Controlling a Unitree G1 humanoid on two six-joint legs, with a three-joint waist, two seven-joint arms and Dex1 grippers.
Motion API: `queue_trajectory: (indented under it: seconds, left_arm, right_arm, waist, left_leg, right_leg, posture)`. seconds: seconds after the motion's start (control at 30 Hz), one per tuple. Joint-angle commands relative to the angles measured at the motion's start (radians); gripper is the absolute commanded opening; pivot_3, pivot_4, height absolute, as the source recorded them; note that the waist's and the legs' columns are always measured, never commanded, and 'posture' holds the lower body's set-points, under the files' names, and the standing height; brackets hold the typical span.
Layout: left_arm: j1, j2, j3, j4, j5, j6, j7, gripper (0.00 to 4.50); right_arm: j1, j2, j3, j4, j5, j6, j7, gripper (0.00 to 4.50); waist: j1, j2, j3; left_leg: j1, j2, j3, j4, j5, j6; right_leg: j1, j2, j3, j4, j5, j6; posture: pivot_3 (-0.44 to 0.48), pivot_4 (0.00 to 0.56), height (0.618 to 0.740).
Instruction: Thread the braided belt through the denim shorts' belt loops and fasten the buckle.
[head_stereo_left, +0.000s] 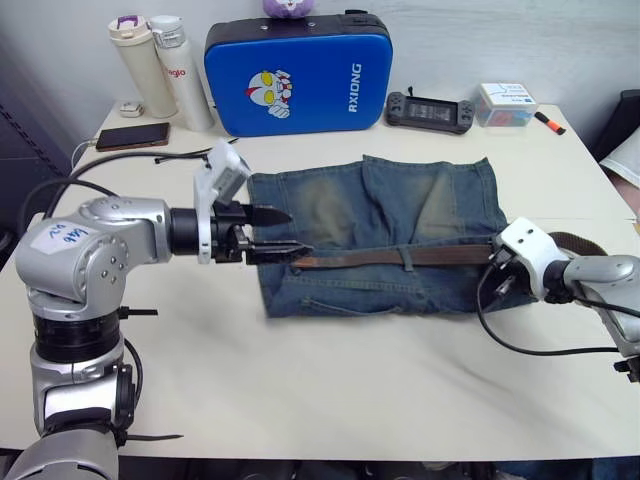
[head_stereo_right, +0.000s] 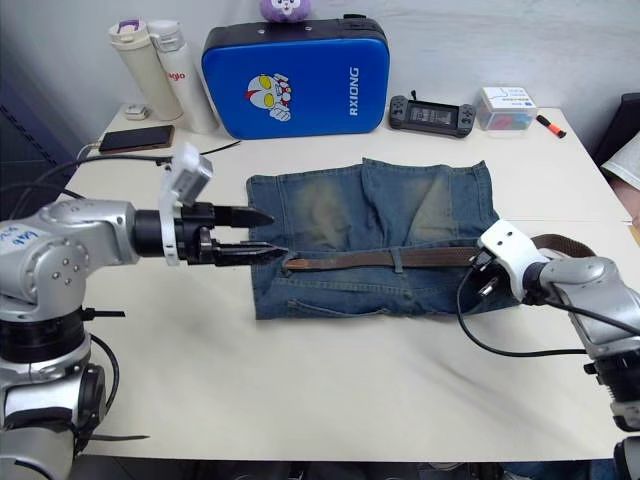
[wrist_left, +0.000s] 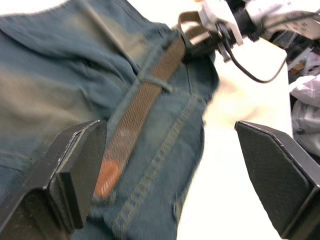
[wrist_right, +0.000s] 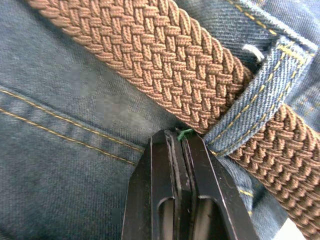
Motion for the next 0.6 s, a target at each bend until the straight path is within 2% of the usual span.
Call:
queue_trajectory:
  seconds: [0.03,0.2,0.3,0.43,0.53,0.6]
  left_arm:
    - [0.013,0.004,0.018,-0.042,-0.036,-0.008,0.037,4.49]
    - [0.037,0.023,-0.015,-0.03,-0.047,-0.043,0.051,4.49]
    - [0.041,0.033,-0.032,-0.005,-0.047,-0.072,0.047,4.5]
    - [0.046,0.054,-0.061,0.018,-0.05,-0.109,0.033,4.5]
    - [0.046,0.056,-0.08,0.031,-0.048,-0.131,0.034,4.5]
    - [0.044,0.055,-0.089,0.034,-0.049,-0.138,0.038,4.5]
  right_arm:
    - [-0.019,-0.017,-0.014,0.038,-0.036,0.007,0.036,0.0]
    - [0.0,-0.037,-0.103,-0.101,0.038,0.045,0.123,0.0]
    - [0.034,-0.108,-0.197,-0.233,0.123,0.108,0.219,0.96]
    - [0.092,-0.156,-0.282,-0.405,0.225,0.186,0.281,2.83]
    - [0.157,-0.184,-0.266,-0.511,0.22,0.2,0.284,4.21]
    - [0.195,-0.184,-0.224,-0.562,0.206,0.2,0.279,4.21]
  waist:
    - [0.004,0.0,0.0]
    - [0.004,0.001,0.001]
    - [0.005,0.006,0.004]
    - [0.004,0.007,0.004]
    - [0.004,0.007,0.004]
    - [0.004,0.007,0.004]
  left_leg:
    - [0.0,0.0,0.0,0.0,0.0,0.0]
    - [-0.001,0.0,-0.001,0.0,0.0,0.0]
    - [-0.002,0.001,0.0,0.0,0.0,-0.001]
    - [-0.004,0.003,0.0,0.0,-0.001,-0.002]
    - [-0.003,0.005,0.0,0.0,-0.001,-0.003]
    - [-0.003,0.005,0.0,0.0,-0.001,-0.003]
  right_leg:
    - [0.0,0.0,0.0,0.0,0.0,0.0]
    - [-0.001,0.0,0.0,-0.001,0.0,0.0]
    - [-0.002,0.0,0.0,-0.001,0.0,0.0]
    - [-0.003,0.0,-0.001,-0.001,0.0,0.0]
    - [-0.002,0.0,0.0,-0.003,0.0,0.0]
    - [-0.002,0.0,0.0,-0.003,0.0,0.0]
  posture:
    - [0.0,0.15,0.677]
    - [0.0,0.15,0.677]
    - [0.0,0.15,0.677]
    - [0.0,0.15,0.677]
    - [0.0,0.15,0.677]
    - [0.0,0.15,0.677]
